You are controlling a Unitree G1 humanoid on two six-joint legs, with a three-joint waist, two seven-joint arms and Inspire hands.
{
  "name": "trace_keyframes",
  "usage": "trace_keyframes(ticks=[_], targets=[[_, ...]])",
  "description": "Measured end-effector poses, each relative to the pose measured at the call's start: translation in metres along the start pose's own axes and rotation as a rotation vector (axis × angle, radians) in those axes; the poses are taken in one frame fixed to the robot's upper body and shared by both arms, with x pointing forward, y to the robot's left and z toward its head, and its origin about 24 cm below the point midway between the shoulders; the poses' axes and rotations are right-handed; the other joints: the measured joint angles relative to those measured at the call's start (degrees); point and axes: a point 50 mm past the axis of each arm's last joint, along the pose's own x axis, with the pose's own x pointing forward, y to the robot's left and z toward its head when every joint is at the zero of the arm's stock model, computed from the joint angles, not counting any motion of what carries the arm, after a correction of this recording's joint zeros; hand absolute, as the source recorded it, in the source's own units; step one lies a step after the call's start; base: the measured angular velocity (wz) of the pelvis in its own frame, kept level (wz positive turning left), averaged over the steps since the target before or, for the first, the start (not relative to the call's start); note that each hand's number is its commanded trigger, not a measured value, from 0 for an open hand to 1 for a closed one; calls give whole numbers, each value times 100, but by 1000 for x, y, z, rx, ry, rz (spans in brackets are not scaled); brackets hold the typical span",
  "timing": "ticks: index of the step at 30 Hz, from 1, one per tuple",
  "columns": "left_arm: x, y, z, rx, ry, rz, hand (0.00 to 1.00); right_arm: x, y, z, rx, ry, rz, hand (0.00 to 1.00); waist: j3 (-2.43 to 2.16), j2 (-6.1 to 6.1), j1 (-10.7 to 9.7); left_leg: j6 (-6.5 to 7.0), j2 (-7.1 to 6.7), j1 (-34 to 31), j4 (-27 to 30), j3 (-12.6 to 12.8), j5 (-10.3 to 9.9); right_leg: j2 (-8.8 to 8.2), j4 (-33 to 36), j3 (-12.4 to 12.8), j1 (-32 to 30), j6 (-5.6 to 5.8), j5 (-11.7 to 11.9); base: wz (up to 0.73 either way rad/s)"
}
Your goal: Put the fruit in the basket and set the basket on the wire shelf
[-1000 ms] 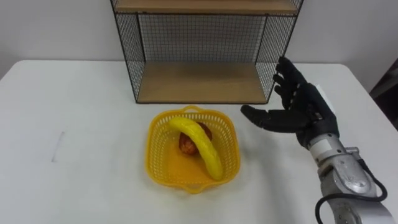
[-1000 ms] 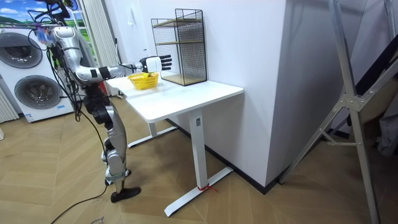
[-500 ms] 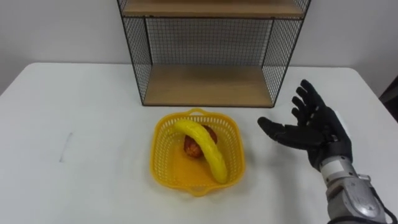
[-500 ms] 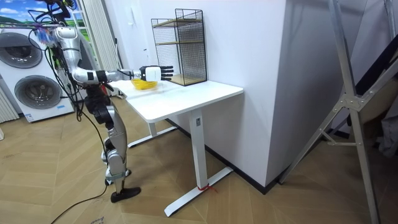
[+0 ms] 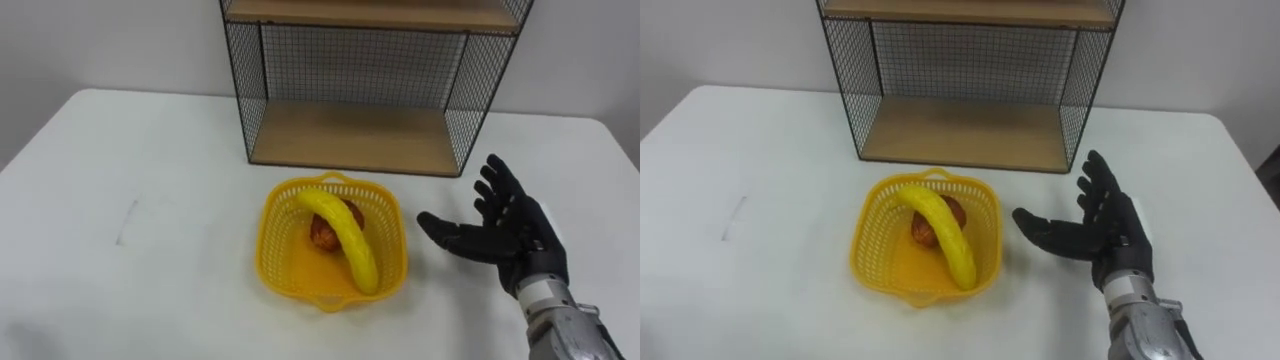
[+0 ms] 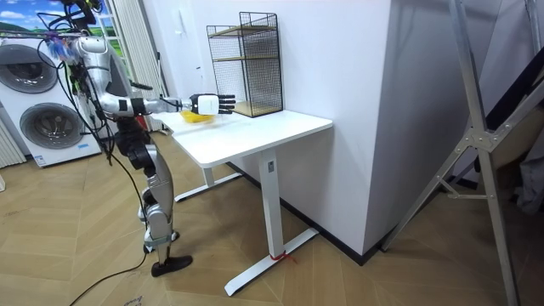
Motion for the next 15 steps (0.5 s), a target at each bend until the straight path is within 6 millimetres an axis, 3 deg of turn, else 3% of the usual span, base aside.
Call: trace_keyframes(ticks=[3,8,15], targets=[[-1,-3,13,-28,-93,-14,0,-2,0,-1,7,-16,-2,0,6,-9,-27,3,-1,43,-1,49,1,4,5,53,-14,5,-3,-9],[-11,-18,14,-100,-24,-121,0,-2,5,-3,38,-28,38,0,12,-47,-71,5,-7,37,-7,44,0,0,-7,45,-31,14,-8,0],[-54,-54,7,-227,178,-582,0,-4,25,-13,41,-1,184,0,68,-144,-150,6,-14,-21,15,35,1,-4,-11,44,6,20,-12,1]])
